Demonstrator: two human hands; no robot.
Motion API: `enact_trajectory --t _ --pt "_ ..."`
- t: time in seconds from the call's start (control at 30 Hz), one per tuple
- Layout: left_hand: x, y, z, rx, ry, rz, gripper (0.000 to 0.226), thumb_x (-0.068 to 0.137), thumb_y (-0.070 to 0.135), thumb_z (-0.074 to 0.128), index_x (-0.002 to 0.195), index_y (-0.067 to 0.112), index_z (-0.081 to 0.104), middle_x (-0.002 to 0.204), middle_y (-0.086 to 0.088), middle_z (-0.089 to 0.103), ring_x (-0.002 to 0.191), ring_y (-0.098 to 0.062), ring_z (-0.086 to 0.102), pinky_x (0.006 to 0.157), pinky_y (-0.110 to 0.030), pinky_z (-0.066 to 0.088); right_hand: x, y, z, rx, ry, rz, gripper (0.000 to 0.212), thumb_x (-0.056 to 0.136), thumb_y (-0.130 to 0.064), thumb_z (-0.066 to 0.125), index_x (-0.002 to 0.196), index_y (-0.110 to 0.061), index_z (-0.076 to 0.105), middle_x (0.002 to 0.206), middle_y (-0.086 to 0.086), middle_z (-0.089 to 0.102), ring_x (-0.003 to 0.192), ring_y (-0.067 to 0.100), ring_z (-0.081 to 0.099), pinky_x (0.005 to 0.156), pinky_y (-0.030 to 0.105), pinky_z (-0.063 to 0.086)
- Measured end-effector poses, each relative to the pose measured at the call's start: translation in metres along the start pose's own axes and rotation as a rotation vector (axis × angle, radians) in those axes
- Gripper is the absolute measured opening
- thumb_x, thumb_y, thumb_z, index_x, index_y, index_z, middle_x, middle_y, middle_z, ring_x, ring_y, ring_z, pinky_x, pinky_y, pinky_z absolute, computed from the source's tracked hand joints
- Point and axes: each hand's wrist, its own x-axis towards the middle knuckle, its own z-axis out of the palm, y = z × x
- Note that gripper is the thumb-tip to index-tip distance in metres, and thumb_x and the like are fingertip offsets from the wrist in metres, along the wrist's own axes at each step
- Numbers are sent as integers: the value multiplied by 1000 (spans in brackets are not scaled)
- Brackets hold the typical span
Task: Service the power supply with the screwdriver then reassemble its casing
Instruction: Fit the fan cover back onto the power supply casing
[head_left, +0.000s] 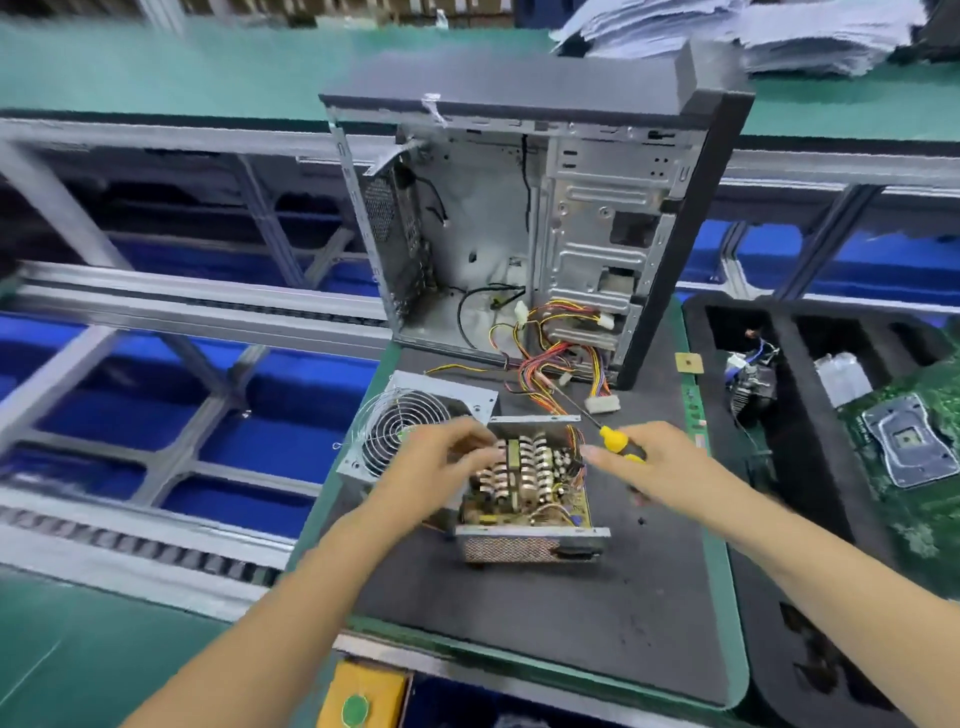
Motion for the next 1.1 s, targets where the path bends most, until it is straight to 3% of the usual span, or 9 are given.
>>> enact_trajectory --t 0.23,0.4,0.53,0.6,0.7,0.8,0.93,1.0,1.1 --pt "9 -53 -61 73 391 -224 32 88 18 71 118 6 64 118 -6 62 110 -19 57 97 -27 42 46 -23 56 400 -97 194 25 92 -33 60 98 -11 69 85 5 73 43 11 42 40 19 35" --pt "22 -93 -68 -82 192 -582 42 94 39 60 117 4 63 118 -11 63 112 -27 57 89 -34 45 66 -39 92 339 -109 216 26 89 -30 64 92 -4 66 64 0 68 35 11 37 50 21 37" --pt "24 -106 -69 -285 107 -580 35 95 42 58 96 11 72 105 -13 72 98 -20 65 75 -24 46 75 -43 105 307 -91 239 27 87 -31 67 85 -6 58 48 -2 38 35 12 33 46 22 31" --pt "26 -109 -71 -357 85 -576 31 96 39 58 93 12 74 102 -11 74 92 -16 67 75 -22 49 79 -42 108 316 -74 244 23 89 -28 65 86 -7 56 49 -5 39 36 11 32 47 23 29" --pt "28 -110 -71 -586 40 -642 35 98 32 56 106 -1 69 106 -20 72 99 -30 68 95 -45 52 81 -43 111 335 -74 239 19 91 -27 63 87 -9 58 42 -11 42 37 11 36 47 22 32" --pt "30 -110 -69 -679 -48 -644 27 98 29 58 110 7 66 103 -11 75 93 -23 72 80 -37 59 82 -46 109 341 -80 183 20 92 -28 60 78 -16 52 39 -14 45 35 9 39 40 15 35" --pt "32 -111 -68 -743 -41 -641 20 97 21 59 103 4 68 91 -11 76 76 -19 73 61 -27 58 68 -39 98 157 -52 29 23 91 -34 60 86 -13 64 66 -9 64 43 2 48 48 17 42" --pt "32 -113 -70 -792 -44 -665 22 97 20 58 101 1 69 90 -14 75 74 -21 73 62 -29 59 49 -28 91 18 -86 -79 28 84 -47 64 96 -23 70 87 -12 67 71 0 58 66 22 49" --pt "31 -118 -72 -872 -53 -690 26 97 18 57 106 -5 66 96 -19 73 76 -25 73 63 -33 60 23 -13 90 -540 -227 -244 48 73 -72 55 106 -37 64 103 -18 56 92 1 53 68 25 38"
